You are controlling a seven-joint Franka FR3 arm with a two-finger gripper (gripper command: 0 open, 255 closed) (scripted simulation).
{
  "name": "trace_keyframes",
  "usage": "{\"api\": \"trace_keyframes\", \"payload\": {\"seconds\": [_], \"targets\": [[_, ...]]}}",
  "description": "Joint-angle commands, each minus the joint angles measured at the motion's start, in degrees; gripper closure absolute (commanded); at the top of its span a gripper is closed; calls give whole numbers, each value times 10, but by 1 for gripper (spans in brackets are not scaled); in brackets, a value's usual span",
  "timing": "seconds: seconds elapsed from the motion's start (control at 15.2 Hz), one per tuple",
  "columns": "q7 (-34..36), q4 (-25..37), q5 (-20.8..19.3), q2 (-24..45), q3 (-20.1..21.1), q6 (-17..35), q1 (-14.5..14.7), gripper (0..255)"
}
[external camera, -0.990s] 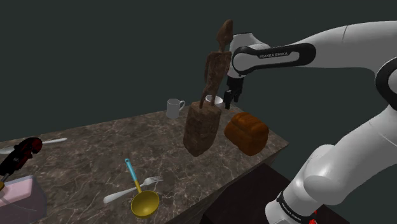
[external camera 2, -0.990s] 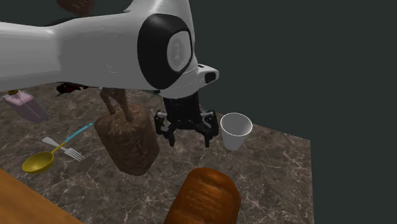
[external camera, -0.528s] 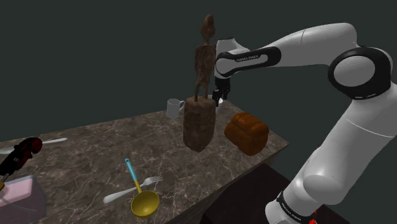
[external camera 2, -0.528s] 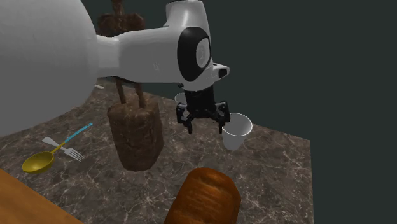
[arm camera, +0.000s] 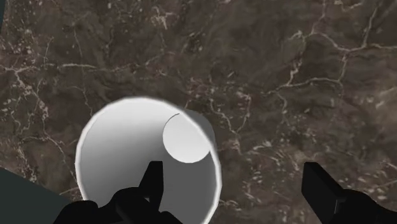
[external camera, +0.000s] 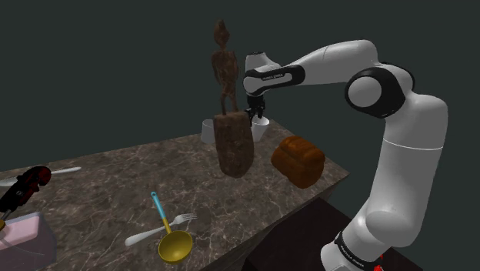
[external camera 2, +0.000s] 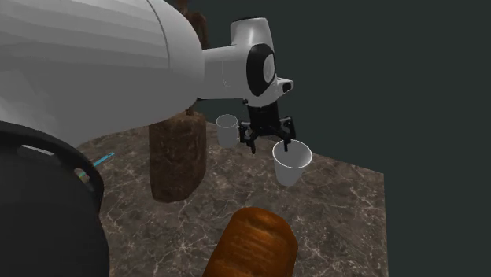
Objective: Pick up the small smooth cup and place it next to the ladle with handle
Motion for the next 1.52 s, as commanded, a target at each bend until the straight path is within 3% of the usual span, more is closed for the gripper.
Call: {"api": "trace_keyframes", "payload": {"seconds": [0.0, 0.46, 0.99, 1.06, 1.45], "targets": [[-5, 29, 1, 32, -2, 5, -5, 0], [-4, 0, -1, 47, -4, 50, -11, 0], [-4, 0, -1, 47, -4, 50, -11, 0], [-4, 0, -1, 47, -4, 50, -11, 255], [-4, 0, -1, 47, -4, 50, -11, 255]]}}
